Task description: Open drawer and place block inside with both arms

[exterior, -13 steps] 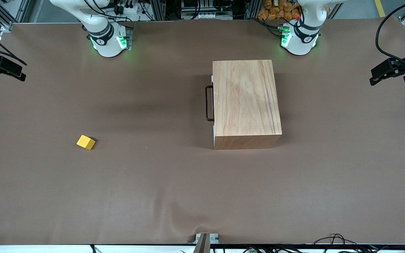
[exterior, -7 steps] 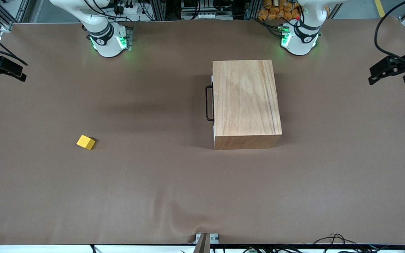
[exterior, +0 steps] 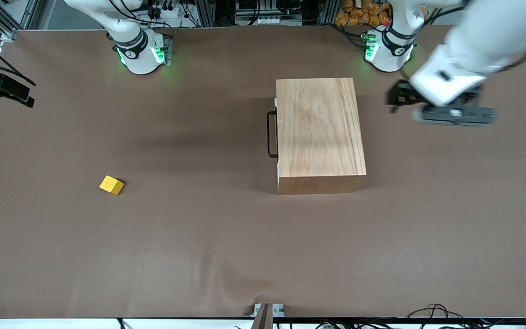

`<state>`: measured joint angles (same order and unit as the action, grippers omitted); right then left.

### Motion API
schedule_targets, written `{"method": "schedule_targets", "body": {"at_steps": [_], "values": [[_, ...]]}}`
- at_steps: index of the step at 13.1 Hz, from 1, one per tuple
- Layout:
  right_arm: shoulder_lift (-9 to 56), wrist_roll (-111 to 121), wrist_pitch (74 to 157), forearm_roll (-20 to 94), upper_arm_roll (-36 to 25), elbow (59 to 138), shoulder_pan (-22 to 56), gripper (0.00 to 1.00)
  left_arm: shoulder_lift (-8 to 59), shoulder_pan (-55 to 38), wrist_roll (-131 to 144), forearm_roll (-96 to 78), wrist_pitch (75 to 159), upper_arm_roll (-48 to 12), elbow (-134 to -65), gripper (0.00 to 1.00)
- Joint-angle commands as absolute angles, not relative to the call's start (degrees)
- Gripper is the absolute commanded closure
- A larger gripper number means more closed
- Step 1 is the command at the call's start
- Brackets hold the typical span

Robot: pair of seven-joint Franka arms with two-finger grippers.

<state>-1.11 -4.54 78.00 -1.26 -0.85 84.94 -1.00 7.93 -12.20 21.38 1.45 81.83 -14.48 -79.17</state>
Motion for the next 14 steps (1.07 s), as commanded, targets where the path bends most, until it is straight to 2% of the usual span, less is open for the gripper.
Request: {"method": "schedule_targets", "body": {"at_steps": [1,7,12,14], "values": [[-2.37,-4.57,78.49,-0.44,-0.35,86.13,-2.02,0.0,13.08,-18.78,28.71,1.84,80.85,-14.15,-74.45,0.0],[-2.37,-4.57,78.4,-0.44,-0.35,86.22,-2.02,0.0,21.34,-34.51,42.87,1.93,88.66,-12.75,-73.21,0.0],[-2.37,-4.57,78.22,-0.44,-0.35,86.22,-2.02,0.0,29.95,-43.84,57.46,5.34,93.59,-12.39,-69.53,0.0],[-2.37,-4.57,78.22,-0.44,-0.44,86.31,-2.02,0.0,33.21,-48.92,62.46,7.73,96.4,-9.25,-68.82,0.0]]}}
